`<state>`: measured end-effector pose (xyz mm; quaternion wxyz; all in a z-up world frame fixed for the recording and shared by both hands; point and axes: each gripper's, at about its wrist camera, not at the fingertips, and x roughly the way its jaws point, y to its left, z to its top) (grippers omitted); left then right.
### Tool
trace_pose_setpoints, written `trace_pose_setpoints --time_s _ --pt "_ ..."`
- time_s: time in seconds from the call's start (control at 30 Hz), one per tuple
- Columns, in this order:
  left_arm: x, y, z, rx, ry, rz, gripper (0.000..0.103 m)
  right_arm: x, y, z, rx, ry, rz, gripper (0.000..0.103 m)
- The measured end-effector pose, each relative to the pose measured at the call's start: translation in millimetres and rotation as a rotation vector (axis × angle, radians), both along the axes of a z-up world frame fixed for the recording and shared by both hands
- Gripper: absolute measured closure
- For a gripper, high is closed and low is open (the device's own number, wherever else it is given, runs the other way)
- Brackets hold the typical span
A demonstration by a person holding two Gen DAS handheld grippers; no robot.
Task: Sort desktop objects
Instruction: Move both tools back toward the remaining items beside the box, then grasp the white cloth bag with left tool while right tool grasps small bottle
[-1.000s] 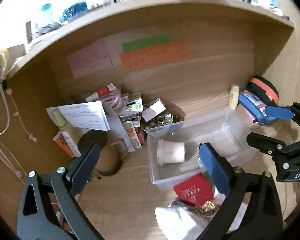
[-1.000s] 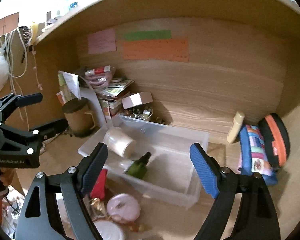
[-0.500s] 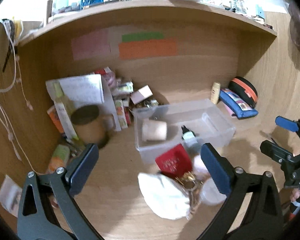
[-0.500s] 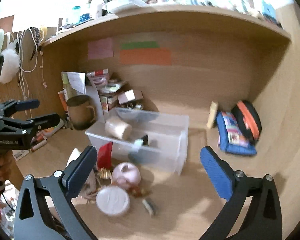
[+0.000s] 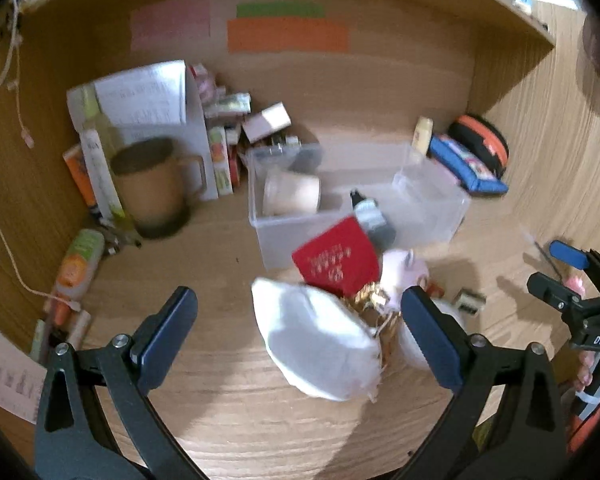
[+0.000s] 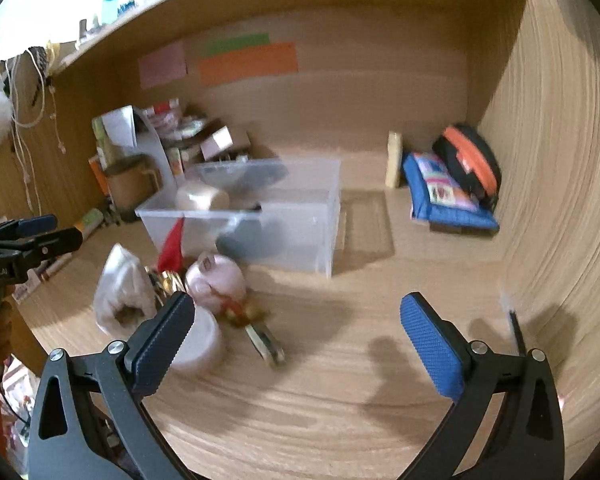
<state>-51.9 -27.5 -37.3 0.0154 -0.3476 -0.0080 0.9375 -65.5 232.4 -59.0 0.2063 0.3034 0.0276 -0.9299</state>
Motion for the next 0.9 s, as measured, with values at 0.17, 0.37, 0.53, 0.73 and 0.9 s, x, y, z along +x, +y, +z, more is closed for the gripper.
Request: trace_pose_setpoints --time_s 0.17,0.37,0.53,0.73,0.9 --pt "-3.6 5.2 -30.0 0.032 -0.074 -0.041 0.000 -5.6 -1.9 -23.0 0.047 -0.062 0.031 0.018" --pt "-12.8 8.0 -67.2 0.049 -0.160 -0.051 0.000 -6.9 -12.9 -39.6 0.121 -0.123 0.118 0.022" --pt "-28.9 -5.5 -82.7 0.142 -0.217 -0.001 0.000 -13.2 -24.2 -49.1 0.197 -0.142 0.161 0.040" --pt "-35.6 -1.6 -83.5 0.134 -0.211 0.025 0.000 -31.8 -32.1 -61.9 0.200 -0.208 0.178 0.062" --pt "-38.8 7.5 -89.2 0.073 -0.192 0.041 0.000 -39.6 -38.1 -61.6 0.189 -0.209 0.193 0.069"
